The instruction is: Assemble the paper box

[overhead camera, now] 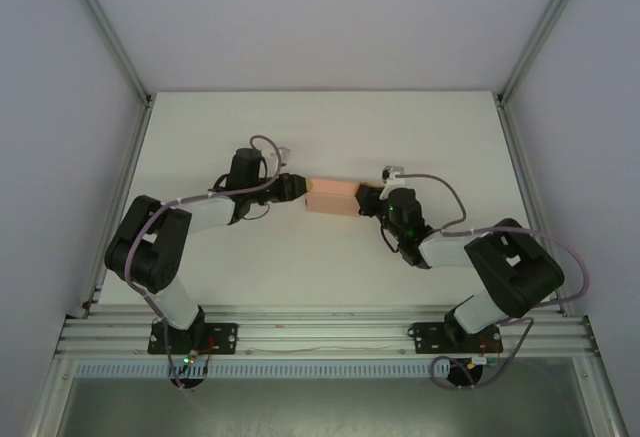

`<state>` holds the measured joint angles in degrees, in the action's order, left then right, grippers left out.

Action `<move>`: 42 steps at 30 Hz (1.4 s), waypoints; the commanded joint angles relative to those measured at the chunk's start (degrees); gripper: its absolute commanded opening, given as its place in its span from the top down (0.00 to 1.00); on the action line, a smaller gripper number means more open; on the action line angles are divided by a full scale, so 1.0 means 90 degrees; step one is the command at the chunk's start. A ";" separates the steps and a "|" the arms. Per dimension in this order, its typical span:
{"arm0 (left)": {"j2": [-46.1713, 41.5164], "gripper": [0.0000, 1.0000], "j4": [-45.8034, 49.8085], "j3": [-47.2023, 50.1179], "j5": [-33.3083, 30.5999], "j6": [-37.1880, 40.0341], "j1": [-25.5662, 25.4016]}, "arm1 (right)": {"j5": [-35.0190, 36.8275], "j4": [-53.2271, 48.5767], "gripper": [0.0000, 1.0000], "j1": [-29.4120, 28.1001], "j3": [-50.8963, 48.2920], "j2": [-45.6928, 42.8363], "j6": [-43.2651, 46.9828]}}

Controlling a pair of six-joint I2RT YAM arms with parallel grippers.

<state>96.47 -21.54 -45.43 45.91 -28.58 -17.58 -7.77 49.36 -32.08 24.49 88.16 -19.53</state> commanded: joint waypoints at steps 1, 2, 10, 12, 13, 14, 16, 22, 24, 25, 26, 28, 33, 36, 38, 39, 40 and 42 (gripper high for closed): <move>0.0380 0.85 0.1214 0.0600 -0.0807 0.0572 -0.0048 | -0.0081 -0.1936 0.93 0.0028 -0.0722 0.0577 0.0361; 0.0351 0.88 0.1045 0.0756 -0.0937 0.0656 -0.0046 | -0.0006 -0.1832 0.96 0.0027 -0.0781 0.0578 0.0380; 0.0586 0.88 0.0336 0.0970 -0.0999 0.0747 -0.0084 | 0.0002 -0.1306 1.00 0.0028 -0.0833 0.0695 0.0624; 0.0577 0.88 0.0276 0.0919 -0.0971 0.0701 -0.0140 | -0.0015 -0.1648 1.00 0.0022 -0.0635 0.0567 0.0680; 0.0515 0.87 0.0255 0.0900 -0.0943 0.0696 -0.0171 | -0.0015 -0.1885 1.00 0.0023 -0.0509 0.0462 0.0684; 0.0407 0.83 0.0304 0.0856 -0.0967 0.0670 -0.0201 | -0.0052 -0.2237 1.00 0.0026 -0.0315 0.0318 0.0700; 0.0132 0.70 0.0628 0.0670 -0.1042 0.0709 -0.0256 | 0.0049 -0.3135 0.94 0.0027 0.0171 0.0026 0.0637; -0.0657 0.26 0.1986 -0.0308 -0.2089 0.0832 -0.0430 | 0.0295 -0.4733 0.65 0.0029 0.1371 -0.0723 0.0633; -0.0751 0.11 0.2213 -0.0683 -0.2122 0.0857 -0.0436 | 0.0264 -0.5065 0.52 0.0029 0.1774 -0.0905 0.0771; -0.0793 0.01 0.2303 -0.0849 -0.2155 0.0870 -0.0439 | 0.0259 -0.5221 0.45 0.0023 0.1973 -0.0960 0.0813; -0.0844 0.00 0.2420 -0.1038 -0.2194 0.0900 -0.0436 | 0.0272 -0.5388 0.40 0.0028 0.2203 -0.1019 0.0857; -0.0949 0.00 0.2626 -0.1337 -0.2344 0.0930 -0.0437 | 0.0259 -0.5582 0.34 0.0034 0.2544 -0.1110 0.0996; -0.1353 0.00 0.2926 -0.1624 -0.3050 0.1032 -0.0412 | -0.0098 -0.5793 0.00 0.0038 0.3124 -0.1192 0.1931; -0.1507 0.00 0.2842 -0.1485 -0.3158 0.0956 -0.0396 | 0.0113 -0.6036 0.00 0.0044 0.3440 -0.1083 0.2107; -0.1446 0.00 0.2679 -0.1350 -0.2754 0.0964 -0.0399 | -0.0120 -0.6142 0.00 0.0042 0.3490 -0.1043 0.2327; -0.1370 0.00 0.2615 -0.1312 -0.2513 0.0949 -0.0397 | -0.0296 -0.6167 0.00 0.0045 0.3437 -0.1032 0.2438; -0.1273 0.00 0.2608 -0.1311 -0.2340 0.0940 -0.0398 | -0.0340 -0.6170 0.00 0.0044 0.3400 -0.1022 0.2416; -0.1037 0.00 0.2604 -0.1300 -0.2135 0.0866 -0.0398 | -0.0277 -0.6233 0.00 0.0058 0.3363 -0.0946 0.2124</move>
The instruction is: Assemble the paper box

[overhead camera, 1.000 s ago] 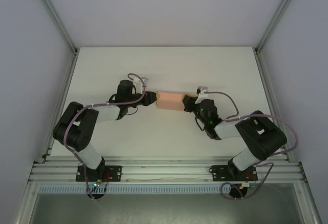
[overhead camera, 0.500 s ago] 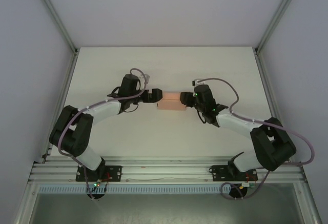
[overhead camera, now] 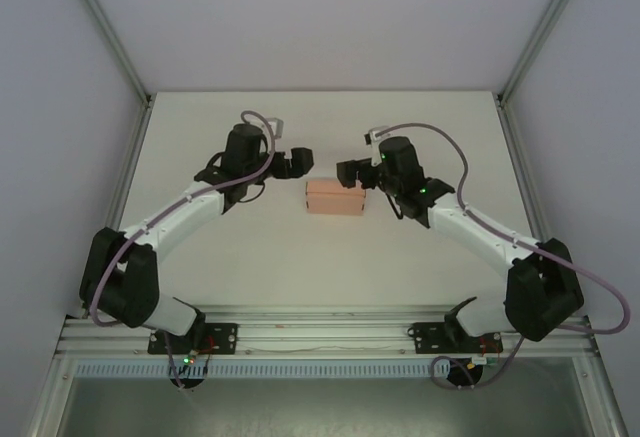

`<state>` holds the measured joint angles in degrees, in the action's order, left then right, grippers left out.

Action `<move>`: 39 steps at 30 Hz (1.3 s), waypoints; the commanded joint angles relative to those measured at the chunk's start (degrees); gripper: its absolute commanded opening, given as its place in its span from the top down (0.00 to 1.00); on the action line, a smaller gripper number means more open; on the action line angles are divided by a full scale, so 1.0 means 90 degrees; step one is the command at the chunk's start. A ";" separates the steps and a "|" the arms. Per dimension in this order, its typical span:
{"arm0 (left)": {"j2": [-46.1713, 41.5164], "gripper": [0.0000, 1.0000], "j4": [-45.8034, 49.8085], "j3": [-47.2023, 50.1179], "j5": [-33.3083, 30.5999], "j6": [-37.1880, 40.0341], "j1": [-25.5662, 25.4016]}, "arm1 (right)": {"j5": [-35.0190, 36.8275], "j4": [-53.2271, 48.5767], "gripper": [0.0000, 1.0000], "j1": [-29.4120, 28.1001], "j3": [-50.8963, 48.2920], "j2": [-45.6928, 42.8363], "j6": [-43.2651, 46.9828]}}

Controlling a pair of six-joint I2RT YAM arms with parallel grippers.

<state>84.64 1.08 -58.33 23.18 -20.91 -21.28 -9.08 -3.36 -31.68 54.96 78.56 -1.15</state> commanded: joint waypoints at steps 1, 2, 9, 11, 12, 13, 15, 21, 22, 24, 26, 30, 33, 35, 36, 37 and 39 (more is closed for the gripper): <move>0.0397 0.00 0.0016 0.0158 0.0475 0.0000 0.0013 | -0.0137 -0.0369 0.00 0.0008 -0.0051 0.0175 -0.0046; 0.0530 0.00 -0.0048 0.0160 0.0630 -0.0052 0.0019 | -0.0178 -0.0318 0.00 0.0012 -0.0127 0.0231 -0.0165; 0.0915 0.00 -0.0387 0.0465 0.0931 -0.0197 0.0017 | 0.0075 0.0200 0.03 0.0132 -0.0680 0.0532 -0.0634; 0.1012 0.01 -0.0677 0.0707 0.1068 -0.0263 0.0017 | -0.0203 0.0350 0.07 0.0251 -0.0869 0.0623 -0.0820; 0.1072 0.03 -0.0831 0.0822 0.1183 -0.0279 0.0014 | -0.0322 0.0466 0.09 0.0285 -0.0986 0.0669 -0.0861; 0.1152 0.05 -0.0999 0.0934 0.1240 -0.0336 0.0019 | -0.0426 0.0605 0.12 0.0311 -0.1128 0.0753 -0.0895; 0.1301 0.11 -0.1235 0.1126 0.1218 -0.0377 0.0013 | -0.0393 0.0795 0.21 0.0359 -0.1342 0.0888 -0.1052; 0.1624 0.30 -0.1789 0.1507 0.1705 -0.0428 0.0022 | -0.0980 0.1576 0.49 0.0513 -0.2067 0.1016 -0.1552; 0.1640 0.39 -0.1824 0.1537 0.1717 -0.0490 0.0018 | -0.1012 0.1664 0.56 0.0509 -0.2155 0.0999 -0.1621; 0.1654 0.55 -0.1830 0.1591 0.1652 -0.0491 0.0026 | -0.1087 0.1857 0.66 0.0511 -0.2294 0.0987 -0.1779; 0.1695 0.60 -0.1887 0.1636 0.1632 -0.0528 0.0014 | -0.1181 0.2033 0.72 0.0512 -0.2384 0.0997 -0.1895; 0.1815 0.61 -0.1972 0.1631 0.1634 -0.0614 0.0001 | -0.1293 0.2239 0.85 0.0507 -0.2446 0.1006 -0.2131; 0.1855 0.62 -0.2039 0.1613 0.1582 -0.0660 -0.0066 | -0.1407 0.2419 0.92 0.0507 -0.2511 0.0982 -0.2282; 0.1845 0.62 -0.1903 0.1546 0.1307 -0.0558 -0.0173 | -0.1519 0.2578 0.95 0.0511 -0.2586 0.1008 -0.2371; 0.1850 0.62 -0.1822 0.1488 0.1163 -0.0529 -0.0232 | -0.1522 0.2575 0.97 0.0510 -0.2594 0.1029 -0.2391; 0.1873 0.62 -0.1777 0.1421 0.1088 -0.0534 -0.0288 | -0.1550 0.2600 0.97 0.0508 -0.2600 0.1054 -0.2402; 0.1913 0.63 -0.1757 0.1317 0.1053 -0.0508 -0.0386 | -0.1615 0.2666 0.96 0.0507 -0.2626 0.1099 -0.2402</move>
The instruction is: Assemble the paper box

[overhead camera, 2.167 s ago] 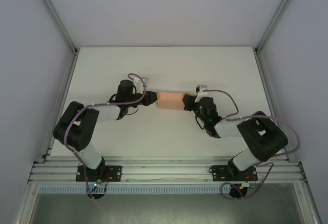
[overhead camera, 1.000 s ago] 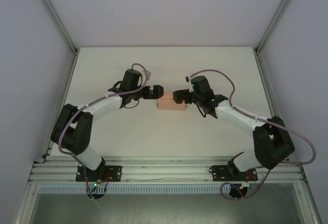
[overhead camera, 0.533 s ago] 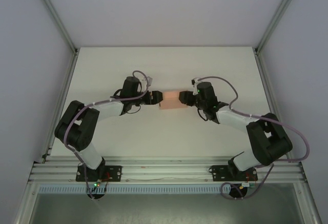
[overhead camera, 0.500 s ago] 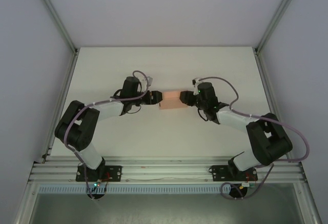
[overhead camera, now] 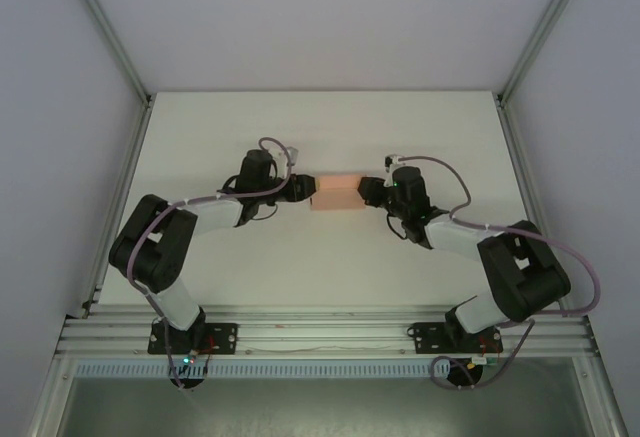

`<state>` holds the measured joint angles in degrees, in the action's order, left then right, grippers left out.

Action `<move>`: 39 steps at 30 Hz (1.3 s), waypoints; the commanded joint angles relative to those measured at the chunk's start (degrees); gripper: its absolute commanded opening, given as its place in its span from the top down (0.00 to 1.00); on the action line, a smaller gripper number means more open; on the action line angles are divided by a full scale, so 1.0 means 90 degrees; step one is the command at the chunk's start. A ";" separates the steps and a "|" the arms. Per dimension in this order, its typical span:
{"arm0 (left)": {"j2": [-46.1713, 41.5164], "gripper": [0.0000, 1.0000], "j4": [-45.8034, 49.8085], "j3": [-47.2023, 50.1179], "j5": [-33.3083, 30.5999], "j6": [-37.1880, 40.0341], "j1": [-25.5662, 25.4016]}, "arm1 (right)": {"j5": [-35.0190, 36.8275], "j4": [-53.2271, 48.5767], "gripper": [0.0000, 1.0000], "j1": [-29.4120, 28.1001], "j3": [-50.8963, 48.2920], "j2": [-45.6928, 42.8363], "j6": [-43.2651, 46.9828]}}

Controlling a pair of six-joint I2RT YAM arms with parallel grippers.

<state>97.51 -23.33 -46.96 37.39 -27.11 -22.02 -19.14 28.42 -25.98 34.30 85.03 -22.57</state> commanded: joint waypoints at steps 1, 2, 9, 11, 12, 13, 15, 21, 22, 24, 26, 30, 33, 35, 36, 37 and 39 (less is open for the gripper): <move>0.0491 0.63 0.1027 0.0004 -0.0620 0.0216 -0.0351 | -0.0489 -0.0873 0.92 -0.0124 -0.0323 0.0367 -0.0034; 0.0503 0.62 0.1103 -0.0036 -0.0711 0.0265 -0.0375 | -0.0454 -0.0946 0.89 -0.0128 -0.0286 0.0317 -0.0001; 0.0424 0.63 0.1429 -0.0123 -0.0956 0.0644 -0.0387 | 0.0281 -0.2681 0.29 -0.0115 0.0720 -0.0764 0.1089; 0.0425 0.62 0.1493 -0.0223 -0.0961 0.0698 -0.0385 | 0.0385 -0.3139 0.15 -0.0099 0.1093 -0.0981 0.1552; 0.0434 0.61 0.1538 -0.0336 -0.0950 0.0744 -0.0385 | 0.0400 -0.3255 0.12 -0.0090 0.1224 -0.1063 0.1794; 0.0415 0.59 0.1616 -0.0442 -0.0916 0.0756 -0.0386 | 0.0456 -0.3320 0.08 -0.0076 0.1341 -0.1140 0.1978; 0.0383 0.44 0.1751 -0.0746 -0.0848 0.0794 -0.0386 | 0.0281 -0.3515 0.04 -0.0044 0.1535 -0.1215 0.2432; -0.0244 0.05 0.2139 -0.1559 -0.1067 0.0924 -0.0386 | -0.0421 -0.4587 0.00 -0.0015 0.2293 -0.0981 0.4509; -0.0373 0.00 0.2436 -0.1758 -0.1303 0.1035 -0.0378 | -0.0470 -0.4847 0.00 -0.0017 0.2503 -0.0875 0.4810; -0.0663 0.00 0.2777 -0.1918 -0.1723 0.1201 -0.0380 | -0.0598 -0.5406 0.00 -0.0006 0.2905 -0.0642 0.5489; -0.0960 0.00 0.2980 -0.1893 -0.2152 0.1275 -0.0341 | -0.0668 -0.5861 0.00 -0.0006 0.3248 -0.0375 0.6062; -0.1538 0.00 0.3424 -0.1549 -0.3079 0.1299 -0.0180 | -0.0787 -0.6900 0.00 -0.0005 0.3974 0.0307 0.7395; -0.1950 0.00 0.3508 -0.1095 -0.3386 0.1260 -0.0042 | -0.0452 -0.7137 0.00 -0.0010 0.4421 0.0852 0.7826; -0.2185 0.00 0.3513 -0.0820 -0.3468 0.1206 0.0020 | -0.0299 -0.7514 0.00 -0.0009 0.4801 0.1257 0.8109; -0.2313 0.00 0.3511 -0.0672 -0.3506 0.1196 0.0036 | -0.0275 -0.7776 0.00 -0.0008 0.5048 0.1492 0.8212; -0.2402 0.00 0.3502 -0.0551 -0.3544 0.1178 0.0054 | -0.0260 -0.7979 0.00 -0.0011 0.5257 0.1691 0.8257; -0.2573 0.00 0.3491 -0.0350 -0.3676 0.1137 0.0062 | -0.0351 -0.8463 0.00 -0.0004 0.5614 0.2066 0.8395</move>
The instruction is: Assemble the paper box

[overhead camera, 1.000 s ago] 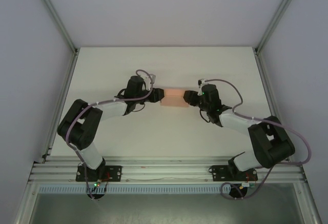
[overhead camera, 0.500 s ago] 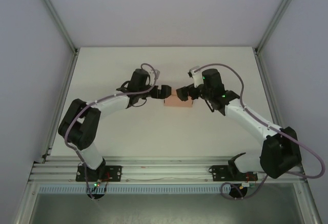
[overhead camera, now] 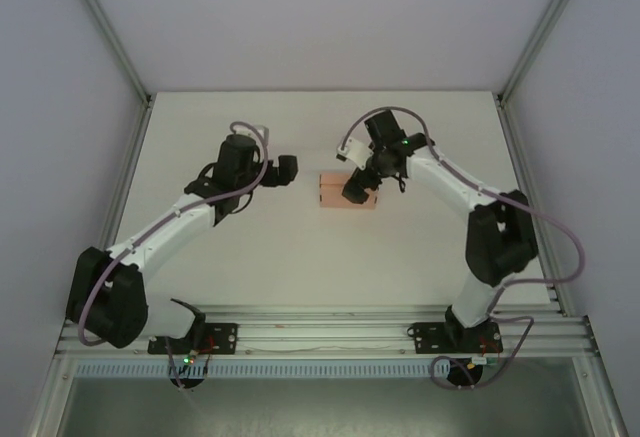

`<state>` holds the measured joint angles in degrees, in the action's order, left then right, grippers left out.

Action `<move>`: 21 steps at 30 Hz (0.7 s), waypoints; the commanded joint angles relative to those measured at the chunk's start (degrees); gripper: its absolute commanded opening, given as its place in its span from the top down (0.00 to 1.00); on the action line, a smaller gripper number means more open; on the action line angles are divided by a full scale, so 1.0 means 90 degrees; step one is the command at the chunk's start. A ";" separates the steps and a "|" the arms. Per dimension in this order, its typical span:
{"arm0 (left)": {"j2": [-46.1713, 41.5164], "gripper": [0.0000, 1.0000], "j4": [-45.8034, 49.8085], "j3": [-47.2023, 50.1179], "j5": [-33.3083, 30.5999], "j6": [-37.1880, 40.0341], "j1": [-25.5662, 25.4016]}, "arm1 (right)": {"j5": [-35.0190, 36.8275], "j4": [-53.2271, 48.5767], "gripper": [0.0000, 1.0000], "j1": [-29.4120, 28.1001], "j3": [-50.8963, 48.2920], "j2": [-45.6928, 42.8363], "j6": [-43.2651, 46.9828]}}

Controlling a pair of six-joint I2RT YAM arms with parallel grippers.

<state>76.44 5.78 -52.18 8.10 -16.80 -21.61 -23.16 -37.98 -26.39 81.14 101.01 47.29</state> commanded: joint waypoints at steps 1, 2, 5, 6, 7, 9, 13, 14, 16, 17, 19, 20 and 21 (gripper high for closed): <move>-0.0282 0.00 0.0246 0.0303 -0.0475 -0.0037 0.0012 | 0.0031 -0.1248 0.00 0.0041 0.0491 0.0417 0.0722; -0.0333 0.00 0.0266 0.0362 -0.0515 -0.0068 0.0022 | 0.0038 -0.1272 0.00 0.0027 0.0492 0.0505 0.0782; -0.0401 0.00 0.0285 0.0462 -0.0521 -0.0121 0.0027 | 0.0396 -0.0969 0.00 -0.0027 0.0362 0.0729 0.0798; -0.0398 0.00 0.0295 0.0485 -0.0529 -0.0137 0.0035 | 0.0519 -0.0882 0.00 -0.0038 0.0350 0.0817 0.0767; -0.0386 0.00 0.0298 0.0489 -0.0500 -0.0153 0.0031 | 0.0619 -0.0826 0.00 -0.0057 0.0350 0.0896 0.0748; -0.0339 0.00 0.0238 0.0496 -0.0335 -0.0183 0.0034 | 0.0745 -0.0722 0.00 -0.0073 0.0338 0.1012 0.0672; -0.0214 0.00 0.0239 0.0422 -0.0046 -0.0255 0.0035 | 0.1060 0.0057 0.00 -0.0139 -0.0066 0.1033 0.0558; -0.0193 0.00 0.0245 0.0415 -0.0054 -0.0288 0.0034 | 0.1226 0.0323 0.00 -0.0160 -0.0233 0.1049 0.0533; -0.0171 0.00 0.0246 0.0402 -0.0088 -0.0295 0.0037 | 0.1576 0.0706 0.00 -0.0243 -0.0479 0.1123 0.0573; -0.0164 0.00 0.0246 0.0396 -0.0098 -0.0289 0.0029 | 0.1747 0.0851 0.00 -0.0290 -0.0561 0.1179 0.0594; -0.0154 0.00 0.0264 0.0384 -0.0108 -0.0274 0.0028 | 0.2075 0.1028 0.01 -0.0373 -0.0678 0.1301 0.0713; -0.0154 0.00 0.0266 0.0380 -0.0099 -0.0273 0.0033 | 0.2234 0.1132 0.04 -0.0413 -0.0687 0.1358 0.0729; -0.0144 0.00 0.0283 0.0377 -0.0099 -0.0289 0.0030 | 0.2323 0.1169 0.07 -0.0454 -0.0677 0.1398 0.0725</move>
<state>74.50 7.60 -48.27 7.05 -18.55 -21.63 -7.64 -31.75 -29.47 77.65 109.71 52.99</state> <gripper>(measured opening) 0.994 0.942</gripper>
